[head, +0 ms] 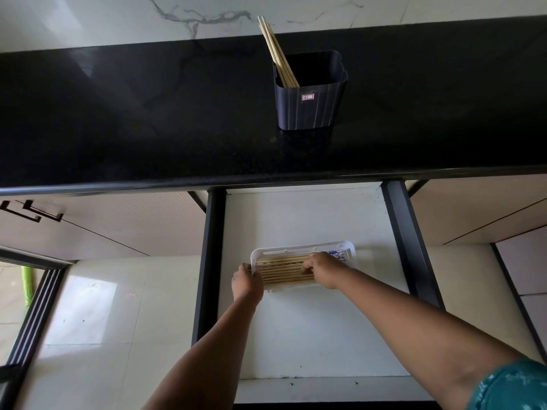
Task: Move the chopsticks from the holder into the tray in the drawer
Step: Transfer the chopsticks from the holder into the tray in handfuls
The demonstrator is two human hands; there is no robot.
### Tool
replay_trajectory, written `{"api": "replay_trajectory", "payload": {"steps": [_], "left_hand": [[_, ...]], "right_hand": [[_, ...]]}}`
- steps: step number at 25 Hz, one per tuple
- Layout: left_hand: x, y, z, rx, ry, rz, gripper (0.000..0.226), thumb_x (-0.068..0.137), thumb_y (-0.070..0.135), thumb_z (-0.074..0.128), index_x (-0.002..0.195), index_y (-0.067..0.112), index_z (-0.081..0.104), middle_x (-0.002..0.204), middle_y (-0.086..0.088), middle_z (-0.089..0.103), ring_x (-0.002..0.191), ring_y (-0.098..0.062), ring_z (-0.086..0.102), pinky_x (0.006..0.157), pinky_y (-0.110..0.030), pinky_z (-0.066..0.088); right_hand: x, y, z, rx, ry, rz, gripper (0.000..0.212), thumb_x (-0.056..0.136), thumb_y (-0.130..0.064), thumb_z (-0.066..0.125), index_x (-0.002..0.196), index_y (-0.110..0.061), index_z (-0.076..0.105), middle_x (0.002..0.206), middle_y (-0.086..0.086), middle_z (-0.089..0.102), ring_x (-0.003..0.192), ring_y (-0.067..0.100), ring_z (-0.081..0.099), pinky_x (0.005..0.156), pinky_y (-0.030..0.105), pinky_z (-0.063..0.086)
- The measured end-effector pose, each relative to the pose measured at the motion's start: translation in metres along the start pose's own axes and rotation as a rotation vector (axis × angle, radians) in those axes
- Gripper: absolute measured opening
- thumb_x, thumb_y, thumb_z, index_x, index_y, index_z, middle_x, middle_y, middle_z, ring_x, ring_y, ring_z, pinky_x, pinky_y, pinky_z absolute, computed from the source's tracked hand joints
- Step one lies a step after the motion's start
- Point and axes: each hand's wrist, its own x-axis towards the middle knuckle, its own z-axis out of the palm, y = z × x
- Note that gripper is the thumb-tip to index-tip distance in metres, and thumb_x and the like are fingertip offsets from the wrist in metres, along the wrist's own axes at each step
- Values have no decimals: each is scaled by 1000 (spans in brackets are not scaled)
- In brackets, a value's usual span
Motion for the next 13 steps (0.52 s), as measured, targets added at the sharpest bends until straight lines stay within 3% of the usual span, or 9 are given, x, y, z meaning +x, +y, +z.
{"api": "replay_trajectory", "payload": {"steps": [4,9,13], "left_hand": [[-2,-1,0,-24,0,79,26,88,7,39,106,9,58,104,-15,65,97,-33,58,81,-38,49],[-4,3,-1,-95,10,64,32,83,2,36,102,13,59,100,-13,66,92,-33,59,79,-39,51],[-7,10,-1,-201,18,-67,25,88,10,40,101,12,61,95,-10,65,88,-30,61,76,-39,54]], "right_hand": [[-2,5,-4,-41,187,13,44,86,7,41,120,-8,63,124,10,58,116,27,55,95,30,45],[-20,18,17,-147,196,-25,34,95,-18,40,118,-5,62,131,10,58,121,27,55,102,36,44],[-33,20,9,-142,539,-24,30,90,-19,43,103,-9,69,106,10,68,100,33,62,86,39,50]]}}
